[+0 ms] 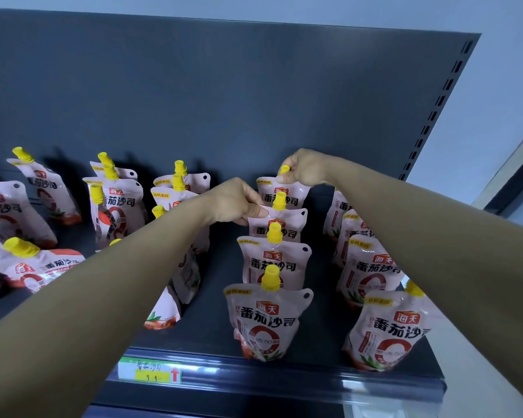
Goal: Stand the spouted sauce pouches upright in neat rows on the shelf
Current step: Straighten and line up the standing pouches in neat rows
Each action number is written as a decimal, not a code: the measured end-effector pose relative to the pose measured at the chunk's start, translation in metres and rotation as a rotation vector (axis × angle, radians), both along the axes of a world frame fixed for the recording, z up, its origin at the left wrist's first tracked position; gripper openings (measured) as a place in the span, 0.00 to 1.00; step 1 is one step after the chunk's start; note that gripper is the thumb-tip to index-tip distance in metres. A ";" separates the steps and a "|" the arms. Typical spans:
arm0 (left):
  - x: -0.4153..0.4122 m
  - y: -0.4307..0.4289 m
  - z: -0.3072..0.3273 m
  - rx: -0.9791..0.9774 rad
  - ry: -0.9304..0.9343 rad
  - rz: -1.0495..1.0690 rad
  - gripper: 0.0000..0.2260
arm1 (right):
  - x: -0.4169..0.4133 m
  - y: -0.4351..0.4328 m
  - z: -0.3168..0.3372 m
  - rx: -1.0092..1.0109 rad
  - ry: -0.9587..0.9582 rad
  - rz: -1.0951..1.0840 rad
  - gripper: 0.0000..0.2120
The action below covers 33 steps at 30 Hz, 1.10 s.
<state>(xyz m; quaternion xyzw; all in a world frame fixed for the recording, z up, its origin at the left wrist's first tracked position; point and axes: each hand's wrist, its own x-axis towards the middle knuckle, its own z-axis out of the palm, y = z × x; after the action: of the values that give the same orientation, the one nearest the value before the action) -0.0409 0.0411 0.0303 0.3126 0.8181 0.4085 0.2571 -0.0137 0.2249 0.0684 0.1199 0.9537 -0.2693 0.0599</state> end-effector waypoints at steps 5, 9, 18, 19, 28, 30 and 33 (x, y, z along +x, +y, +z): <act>0.000 0.001 0.000 -0.002 0.013 0.002 0.08 | 0.000 0.002 0.001 -0.013 -0.012 -0.028 0.14; 0.000 0.001 -0.001 -0.011 0.018 0.004 0.09 | 0.000 0.001 0.001 -0.013 -0.014 -0.011 0.15; 0.001 0.001 -0.002 -0.052 0.017 -0.009 0.05 | 0.010 0.006 0.014 0.042 -0.047 0.022 0.18; 0.001 0.001 -0.001 -0.052 0.021 -0.003 0.05 | 0.012 0.006 0.016 0.046 -0.043 0.022 0.18; 0.004 0.001 0.002 -0.045 0.026 0.001 0.13 | 0.034 -0.002 0.038 0.159 -0.036 0.006 0.17; 0.005 0.000 0.004 -0.037 0.009 0.007 0.15 | 0.037 -0.005 0.042 0.181 -0.029 -0.002 0.17; 0.008 -0.004 0.008 -0.036 0.022 0.012 0.14 | 0.043 -0.006 0.047 0.214 0.023 -0.012 0.15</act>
<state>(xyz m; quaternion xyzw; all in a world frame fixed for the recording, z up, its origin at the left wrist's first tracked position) -0.0324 0.0368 0.0388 0.3073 0.8301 0.3918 0.2511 0.0289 0.2186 0.1155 0.1284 0.9769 -0.1675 0.0340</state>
